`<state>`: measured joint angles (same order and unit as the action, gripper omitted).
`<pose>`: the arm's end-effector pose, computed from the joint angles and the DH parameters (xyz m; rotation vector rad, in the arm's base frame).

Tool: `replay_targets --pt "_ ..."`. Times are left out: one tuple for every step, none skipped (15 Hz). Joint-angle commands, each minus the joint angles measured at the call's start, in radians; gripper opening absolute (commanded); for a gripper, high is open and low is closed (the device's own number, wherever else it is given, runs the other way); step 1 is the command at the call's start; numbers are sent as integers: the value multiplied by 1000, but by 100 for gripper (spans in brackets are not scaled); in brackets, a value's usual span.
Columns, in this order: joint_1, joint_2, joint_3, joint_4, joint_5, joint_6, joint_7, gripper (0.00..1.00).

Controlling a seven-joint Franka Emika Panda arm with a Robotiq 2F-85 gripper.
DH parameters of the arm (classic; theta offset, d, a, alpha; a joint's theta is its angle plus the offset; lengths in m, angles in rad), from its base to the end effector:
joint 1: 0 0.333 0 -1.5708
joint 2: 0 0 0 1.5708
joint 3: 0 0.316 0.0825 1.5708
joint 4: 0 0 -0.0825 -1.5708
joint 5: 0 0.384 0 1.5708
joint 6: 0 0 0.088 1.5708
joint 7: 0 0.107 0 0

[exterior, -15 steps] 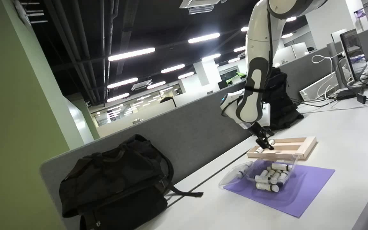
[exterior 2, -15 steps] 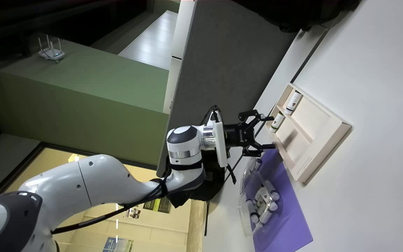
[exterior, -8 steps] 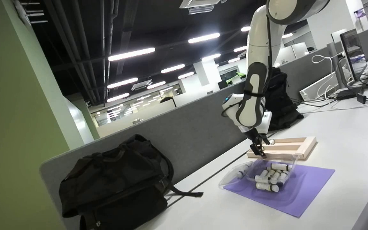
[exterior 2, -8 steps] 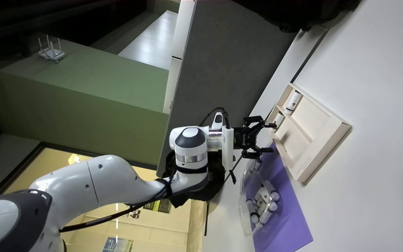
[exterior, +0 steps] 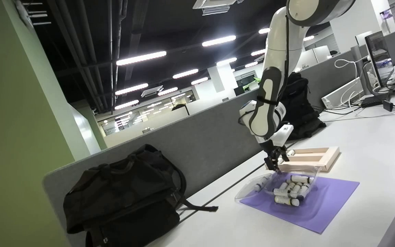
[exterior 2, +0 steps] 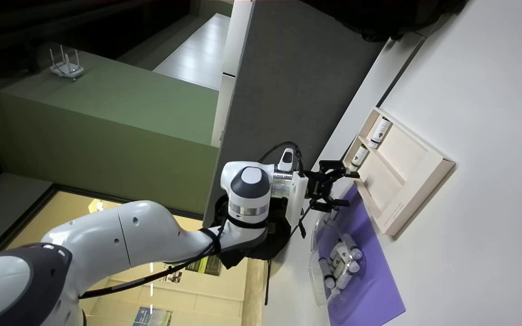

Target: Take the bottle from the table and put it in the clear bowl

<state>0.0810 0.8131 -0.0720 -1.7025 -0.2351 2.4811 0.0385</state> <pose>0.6625 0.0105 0.1185 2.9350 0.2661 -0.0461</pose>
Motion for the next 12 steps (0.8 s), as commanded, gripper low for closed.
replay_targets --pt "-52 -1 47 8 96 -30 -21 100" --pt "-62 -1 55 9 122 -30 -23 100" --pt "-75 -1 66 12 153 -38 -28 100" --pt "-87 -3 74 9 181 -36 -29 100" --pt "-98 -3 83 12 211 -44 -29 100" --pt "-109 -3 92 12 238 -48 -29 100" --pt "-121 -3 99 16 272 -63 -20 100" --pt "-127 -3 101 17 301 -67 -5 100" --pt "-132 -4 101 16 332 -62 12 100" --pt "-136 -3 99 17 358 -60 24 100" --pt "-139 0 99 19 384 -50 33 100" --pt "-144 3 100 24 409 -52 41 100"
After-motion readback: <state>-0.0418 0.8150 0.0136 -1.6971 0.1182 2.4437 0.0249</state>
